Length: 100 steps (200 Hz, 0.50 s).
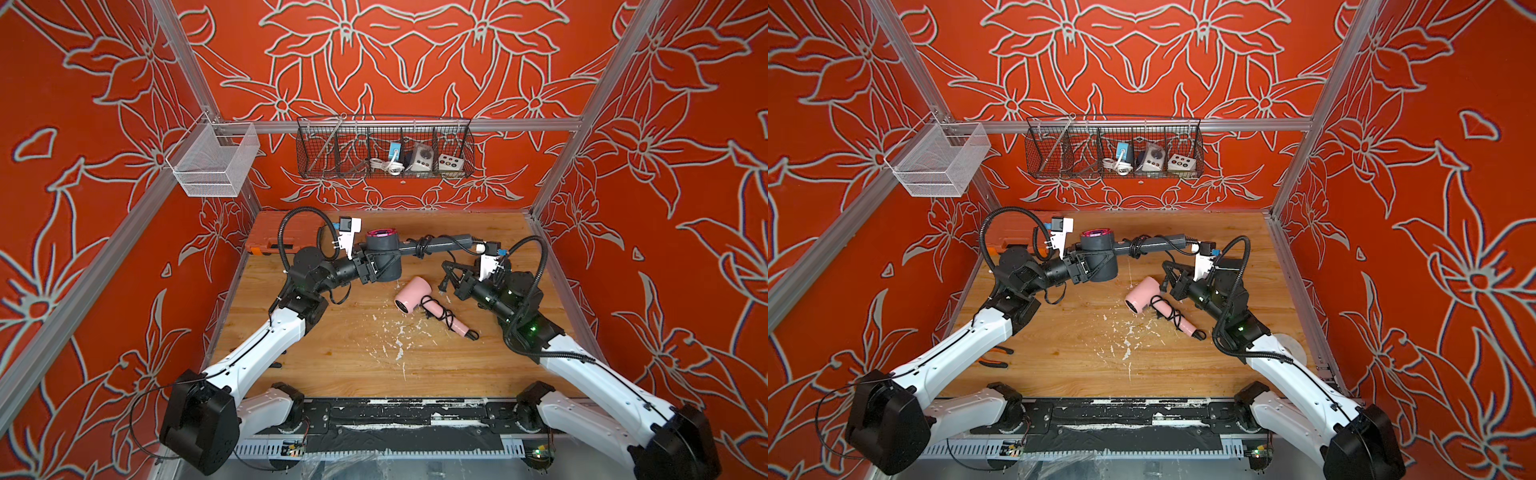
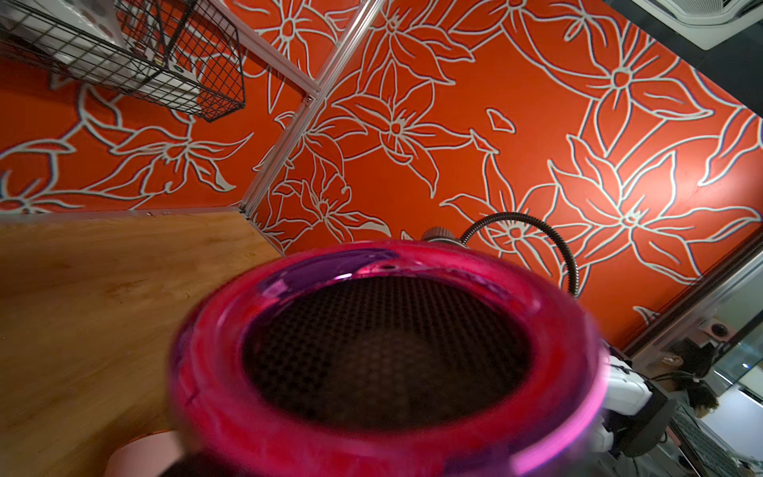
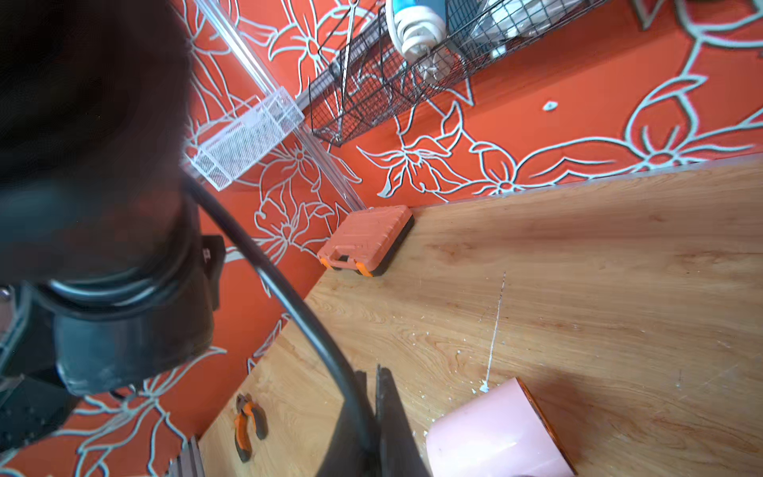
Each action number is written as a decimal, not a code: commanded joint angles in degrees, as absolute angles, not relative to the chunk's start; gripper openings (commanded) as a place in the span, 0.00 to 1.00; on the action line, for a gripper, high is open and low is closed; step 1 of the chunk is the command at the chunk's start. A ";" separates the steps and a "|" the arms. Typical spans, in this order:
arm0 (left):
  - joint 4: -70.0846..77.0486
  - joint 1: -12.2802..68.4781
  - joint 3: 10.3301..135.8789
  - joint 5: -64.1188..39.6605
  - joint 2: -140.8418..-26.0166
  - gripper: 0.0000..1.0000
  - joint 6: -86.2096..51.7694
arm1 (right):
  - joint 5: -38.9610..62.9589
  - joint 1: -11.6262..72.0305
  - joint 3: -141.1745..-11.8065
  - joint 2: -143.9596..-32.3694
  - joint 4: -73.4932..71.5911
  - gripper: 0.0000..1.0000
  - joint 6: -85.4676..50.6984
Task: Wrap the cord around the hair dryer
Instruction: Wrap the power cord around the hair dryer.
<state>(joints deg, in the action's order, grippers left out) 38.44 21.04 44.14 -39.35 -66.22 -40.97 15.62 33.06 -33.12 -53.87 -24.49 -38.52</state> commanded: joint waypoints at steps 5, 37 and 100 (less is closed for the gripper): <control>43.69 20.30 44.82 -26.86 -64.76 0.00 -40.57 | 10.93 38.98 -34.23 -54.39 -27.22 0.00 -37.11; 32.30 20.30 47.83 -22.05 -62.35 0.00 -33.56 | 6.67 45.20 -34.56 -53.48 -21.79 0.00 -32.77; -2.48 20.39 61.77 -25.70 -64.10 0.00 -11.29 | 5.15 47.62 -48.71 -48.14 15.96 0.00 -13.57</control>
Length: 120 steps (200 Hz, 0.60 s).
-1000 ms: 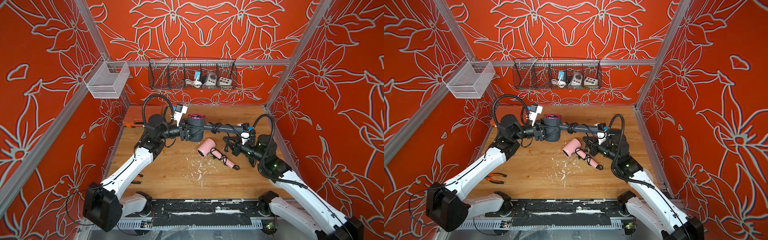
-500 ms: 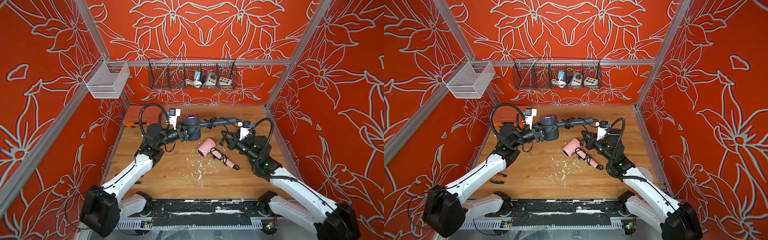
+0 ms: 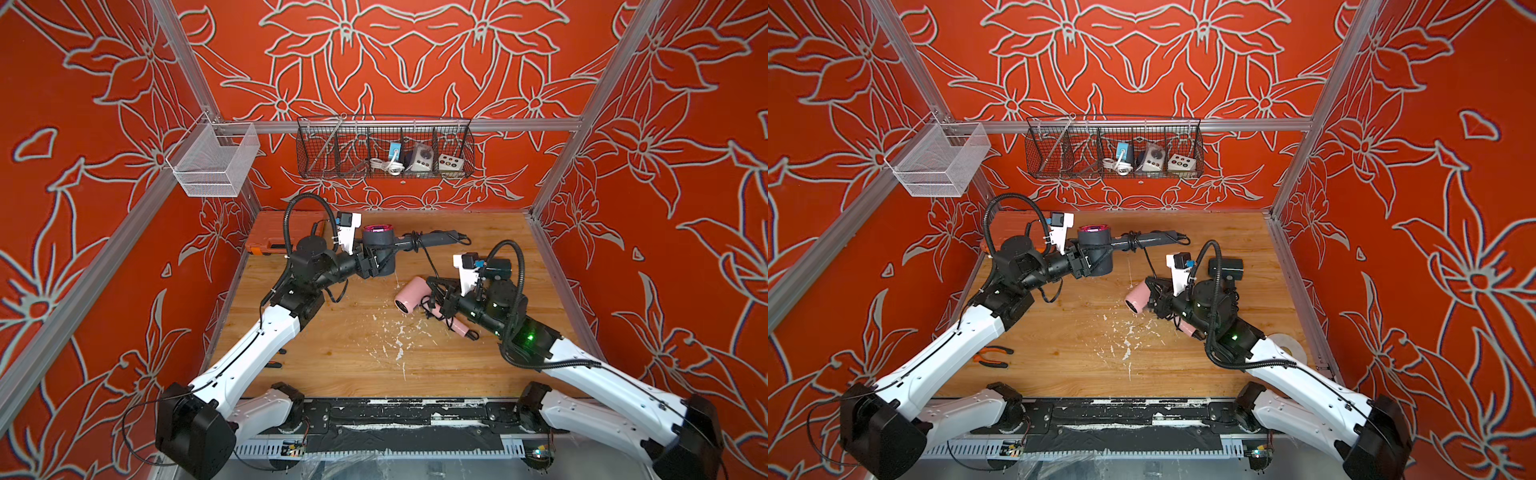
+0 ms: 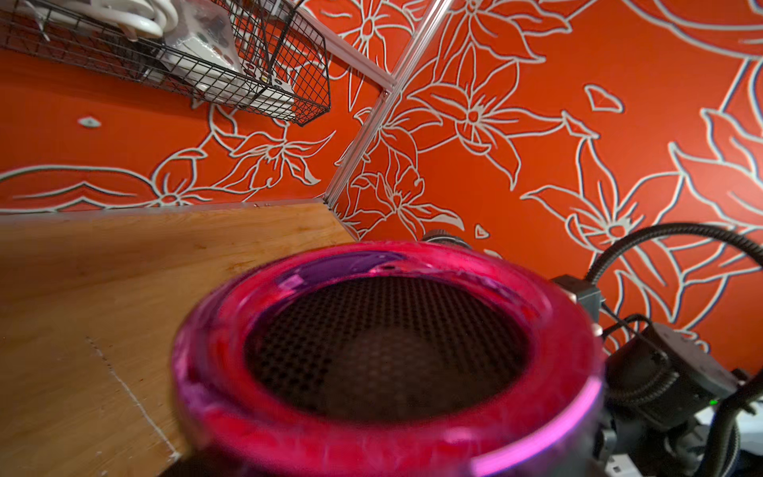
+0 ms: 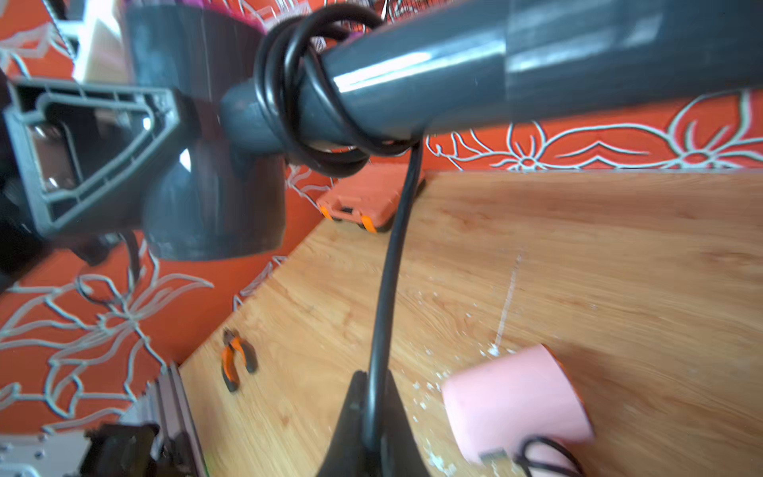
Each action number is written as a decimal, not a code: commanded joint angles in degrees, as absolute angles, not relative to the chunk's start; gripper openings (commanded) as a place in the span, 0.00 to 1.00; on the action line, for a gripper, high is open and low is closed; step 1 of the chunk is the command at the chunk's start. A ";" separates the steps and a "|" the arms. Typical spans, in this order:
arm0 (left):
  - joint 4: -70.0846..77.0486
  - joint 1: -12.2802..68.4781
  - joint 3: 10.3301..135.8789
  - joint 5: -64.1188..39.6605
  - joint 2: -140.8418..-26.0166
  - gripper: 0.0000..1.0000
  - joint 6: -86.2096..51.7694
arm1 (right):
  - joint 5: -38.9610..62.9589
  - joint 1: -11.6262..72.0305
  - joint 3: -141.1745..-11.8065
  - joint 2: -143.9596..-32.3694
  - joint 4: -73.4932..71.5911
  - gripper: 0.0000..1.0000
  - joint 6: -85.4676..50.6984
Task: Wrap the cord around the hair dryer
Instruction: Wrap the power cord around the hair dryer.
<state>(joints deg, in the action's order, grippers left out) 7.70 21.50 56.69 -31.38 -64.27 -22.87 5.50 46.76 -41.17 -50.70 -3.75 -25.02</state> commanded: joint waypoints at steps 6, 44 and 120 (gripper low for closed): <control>-4.70 20.39 62.40 -25.88 -64.39 0.00 -10.11 | 5.48 47.63 -51.05 -48.40 19.41 0.00 -11.57; -12.22 20.54 64.24 -26.06 -66.26 0.00 -5.58 | 5.77 47.57 -65.71 -53.76 36.68 0.00 0.36; -24.33 24.67 67.70 -31.70 -67.68 0.00 1.29 | -0.38 47.07 -82.44 -66.78 47.76 0.00 18.16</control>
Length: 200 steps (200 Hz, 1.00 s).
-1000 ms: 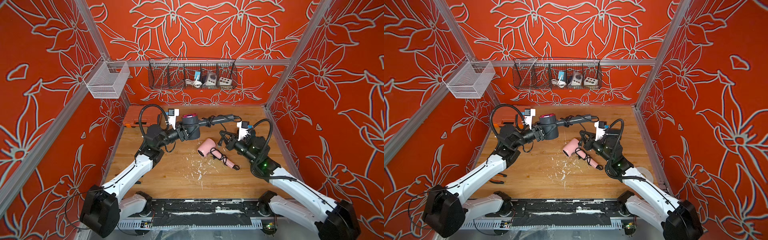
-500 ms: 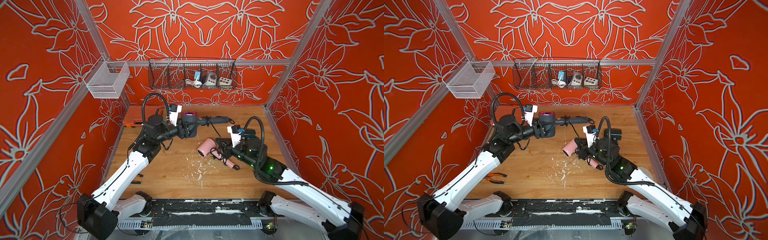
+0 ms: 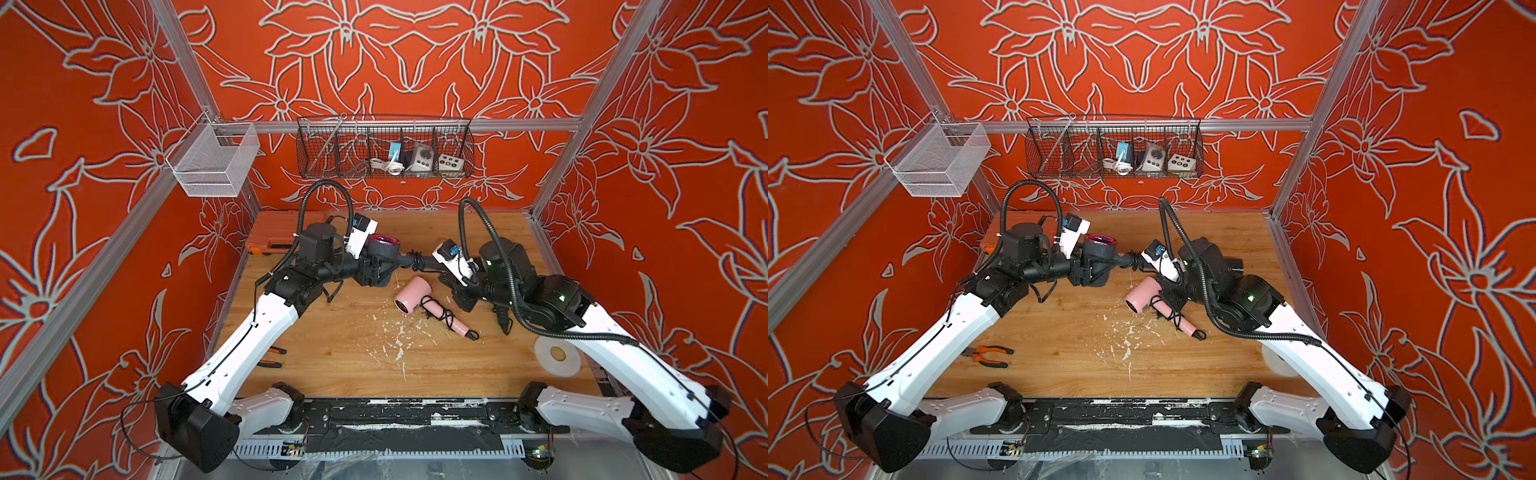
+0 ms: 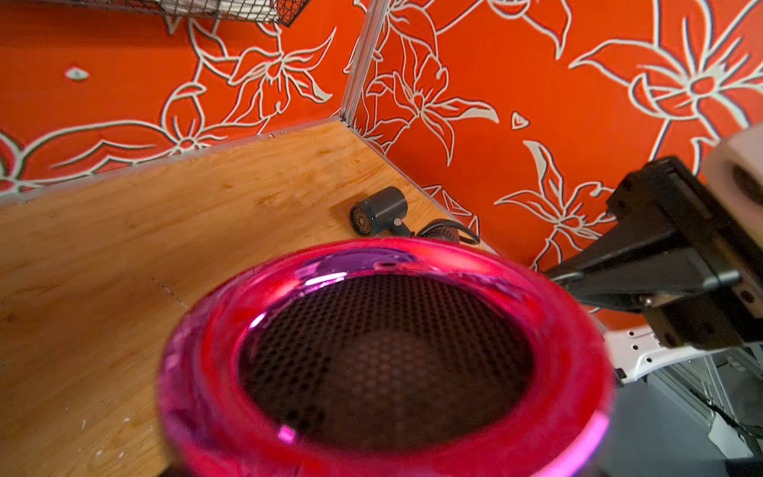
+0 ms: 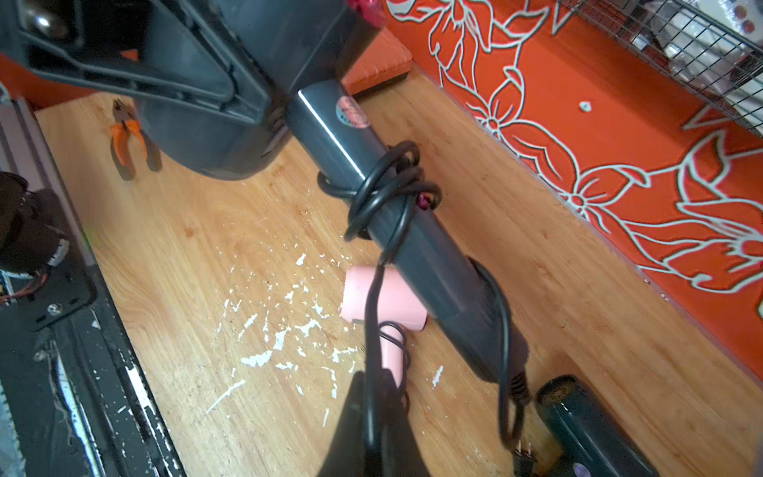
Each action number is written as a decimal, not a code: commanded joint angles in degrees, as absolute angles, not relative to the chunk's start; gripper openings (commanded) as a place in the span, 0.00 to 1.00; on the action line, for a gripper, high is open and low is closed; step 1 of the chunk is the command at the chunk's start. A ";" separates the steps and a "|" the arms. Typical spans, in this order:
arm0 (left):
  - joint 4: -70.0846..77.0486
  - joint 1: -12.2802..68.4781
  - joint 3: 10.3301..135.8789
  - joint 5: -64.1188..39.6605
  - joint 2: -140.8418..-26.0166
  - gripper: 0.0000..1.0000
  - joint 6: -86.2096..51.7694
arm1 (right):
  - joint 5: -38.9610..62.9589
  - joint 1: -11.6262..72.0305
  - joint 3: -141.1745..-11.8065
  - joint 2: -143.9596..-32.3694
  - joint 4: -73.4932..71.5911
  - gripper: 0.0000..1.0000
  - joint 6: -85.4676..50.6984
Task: Wrap the cord around the hair dryer
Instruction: Wrap the power cord around the hair dryer.
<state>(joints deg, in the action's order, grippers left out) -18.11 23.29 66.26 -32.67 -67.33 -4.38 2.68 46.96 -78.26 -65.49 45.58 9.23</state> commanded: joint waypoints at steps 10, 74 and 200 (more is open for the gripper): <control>-25.15 25.23 67.76 -32.61 -67.59 0.00 1.64 | -0.69 46.71 -83.19 -68.00 47.51 0.00 19.85; -31.43 28.02 71.04 -42.26 -67.68 0.00 4.90 | 5.55 38.32 -84.51 -73.92 41.23 0.00 26.45; -50.09 28.56 82.88 -36.74 -78.51 0.00 3.86 | 35.08 31.90 -70.54 -85.07 23.06 0.00 25.47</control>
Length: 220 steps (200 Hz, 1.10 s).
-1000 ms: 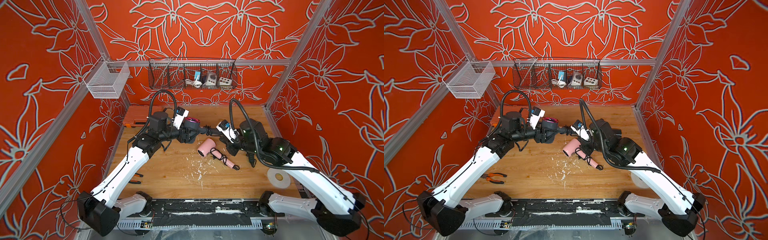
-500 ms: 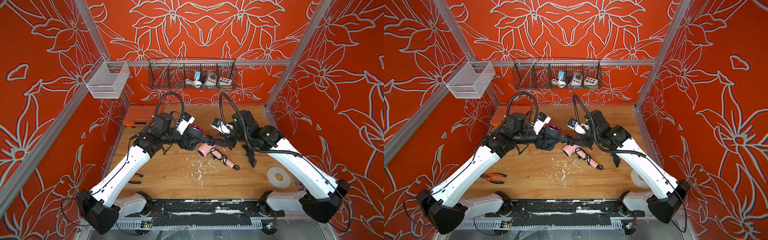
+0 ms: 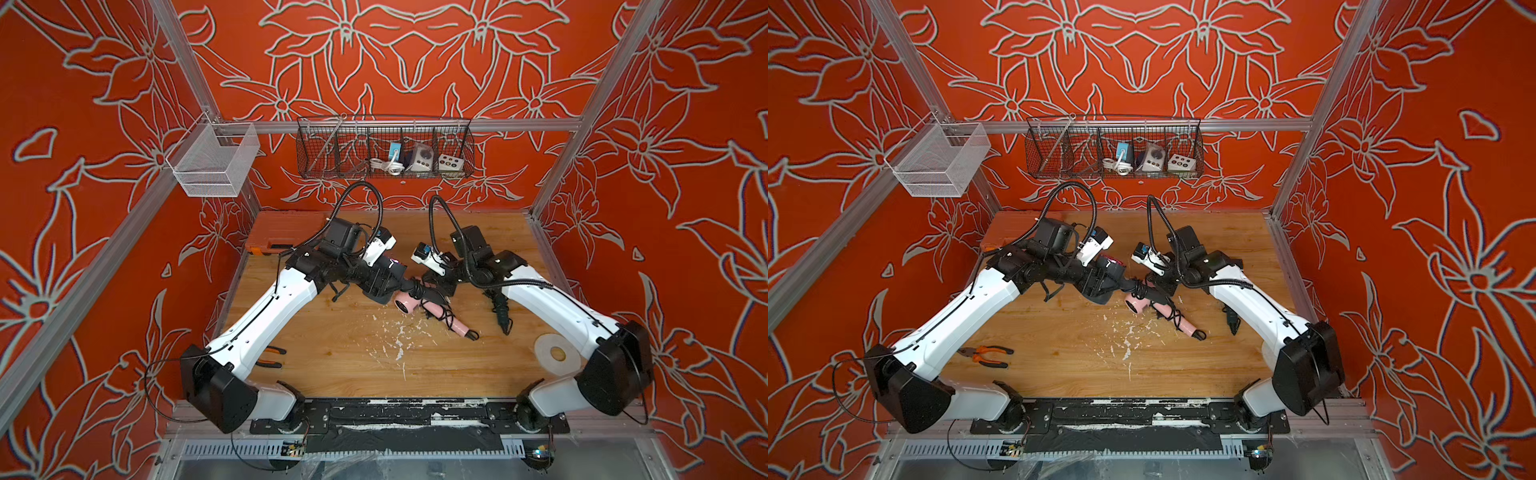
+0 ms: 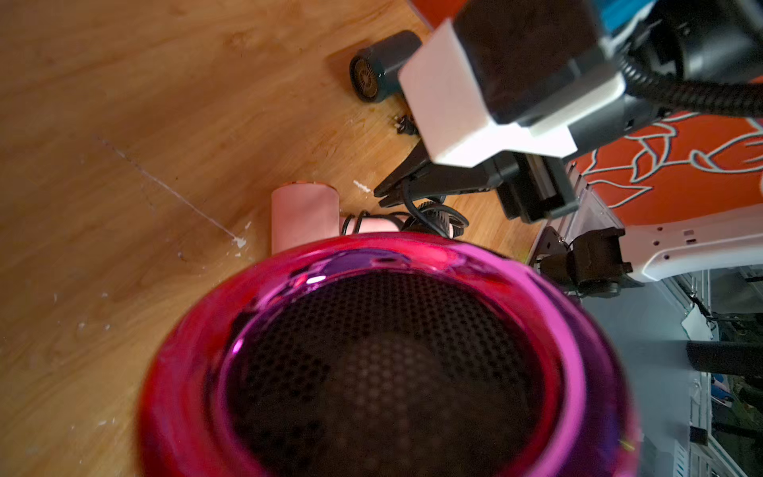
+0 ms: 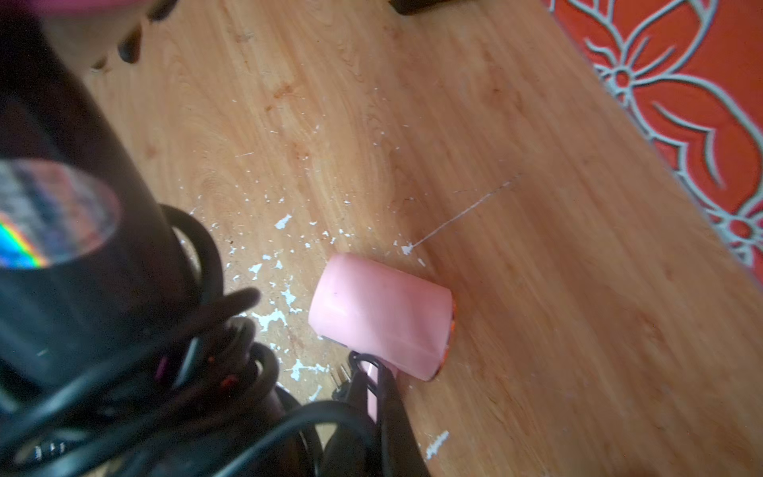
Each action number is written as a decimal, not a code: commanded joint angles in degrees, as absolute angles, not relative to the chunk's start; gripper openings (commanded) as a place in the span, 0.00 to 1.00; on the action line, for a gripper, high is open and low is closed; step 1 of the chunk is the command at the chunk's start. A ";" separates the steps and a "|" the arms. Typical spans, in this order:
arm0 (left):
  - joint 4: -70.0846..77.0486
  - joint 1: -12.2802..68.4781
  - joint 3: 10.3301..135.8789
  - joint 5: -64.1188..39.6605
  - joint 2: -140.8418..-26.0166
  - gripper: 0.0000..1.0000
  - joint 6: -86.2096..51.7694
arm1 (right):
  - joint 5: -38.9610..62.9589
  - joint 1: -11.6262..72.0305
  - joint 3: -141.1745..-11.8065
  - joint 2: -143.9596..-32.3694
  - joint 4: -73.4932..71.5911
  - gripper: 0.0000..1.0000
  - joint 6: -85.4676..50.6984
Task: Wrap the cord around the hair dryer
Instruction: Wrap the power cord around the hair dryer.
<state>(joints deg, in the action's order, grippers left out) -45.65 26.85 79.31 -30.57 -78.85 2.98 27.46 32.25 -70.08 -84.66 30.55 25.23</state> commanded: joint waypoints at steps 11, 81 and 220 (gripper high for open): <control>-50.55 28.56 82.20 -36.30 -77.26 0.00 3.47 | 37.01 32.38 -70.75 -85.15 22.96 0.00 24.53; -57.39 26.39 77.97 -33.24 -68.08 0.00 4.26 | 38.26 40.83 -72.42 -91.59 22.26 0.00 21.53; -59.27 23.20 74.32 -33.89 -65.15 0.00 4.77 | 31.47 46.97 -75.67 -96.34 26.10 0.61 21.27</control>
